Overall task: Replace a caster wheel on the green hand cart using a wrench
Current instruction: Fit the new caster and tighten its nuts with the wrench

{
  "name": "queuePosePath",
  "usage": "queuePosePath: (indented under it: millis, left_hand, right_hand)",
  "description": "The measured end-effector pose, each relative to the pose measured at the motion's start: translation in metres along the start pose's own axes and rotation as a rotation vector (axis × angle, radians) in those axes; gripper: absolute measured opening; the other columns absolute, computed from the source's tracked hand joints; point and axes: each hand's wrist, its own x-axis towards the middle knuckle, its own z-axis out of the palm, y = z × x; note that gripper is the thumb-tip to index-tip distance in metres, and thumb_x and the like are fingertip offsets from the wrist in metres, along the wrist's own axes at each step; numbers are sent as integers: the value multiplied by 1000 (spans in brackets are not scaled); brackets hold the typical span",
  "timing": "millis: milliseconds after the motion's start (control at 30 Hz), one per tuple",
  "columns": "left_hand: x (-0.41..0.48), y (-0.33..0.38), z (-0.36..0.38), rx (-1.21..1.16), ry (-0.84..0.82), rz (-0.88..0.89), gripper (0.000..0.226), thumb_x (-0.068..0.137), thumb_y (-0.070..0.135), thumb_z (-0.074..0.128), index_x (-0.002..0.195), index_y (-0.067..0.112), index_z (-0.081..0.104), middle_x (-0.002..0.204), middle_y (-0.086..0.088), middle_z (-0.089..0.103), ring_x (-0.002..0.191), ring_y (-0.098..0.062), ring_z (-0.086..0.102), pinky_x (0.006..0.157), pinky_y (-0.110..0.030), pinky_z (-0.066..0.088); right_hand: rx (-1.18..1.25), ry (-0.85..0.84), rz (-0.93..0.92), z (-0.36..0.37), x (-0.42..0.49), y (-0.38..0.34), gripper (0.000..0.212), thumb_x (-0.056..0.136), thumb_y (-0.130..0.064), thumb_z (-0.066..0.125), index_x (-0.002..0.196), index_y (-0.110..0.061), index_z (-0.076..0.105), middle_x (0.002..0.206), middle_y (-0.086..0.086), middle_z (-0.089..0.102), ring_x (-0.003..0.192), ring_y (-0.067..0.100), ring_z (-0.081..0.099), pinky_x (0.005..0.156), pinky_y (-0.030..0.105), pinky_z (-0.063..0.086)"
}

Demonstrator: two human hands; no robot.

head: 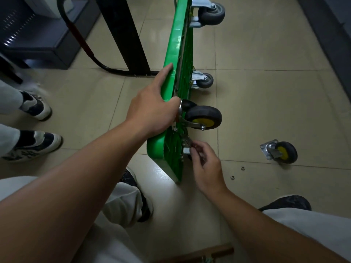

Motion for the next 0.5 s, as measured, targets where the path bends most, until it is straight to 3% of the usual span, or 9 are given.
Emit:
queuePosePath:
  millis: [67,167,333,500]
  left_hand:
    - [1,0,0,-1,0,-4,75,89,31,58,151,59,26,117,10,59,92,-20,65,89,-43,56]
    - [1,1,2,6,7,-11,76,87,32,58,151,59,27,119,8,62,96,-22,65,92,-44,55]
    - [1,1,3,9,4,-2,76,88,32,57,151,59,26,116,10,60,87,-20,65,84,-42,56]
    - [0,1,3,-4,-1,-3,76,87,32,57,150,61,26,115,7,63,84,-20,66,83,-44,58]
  right_hand:
    - [37,17,-18,10,4,1,20,101,-11,55,116,-21,62,108,-5,68,102,9,67,90,27,54]
    - [104,-4,-10,18,-3,-1,28,102,-6,50,109,-34,54,104,-27,63,99,3,65,87,20,51]
    - [254,-18,93,35,-17,-9,24,105,-8,44,111,-30,52,110,-10,66,105,3,64,90,18,49]
    - [313,0,126,39,-13,-14,21,105,-11,44,108,-30,52,106,-10,66,100,-1,64,83,13,48]
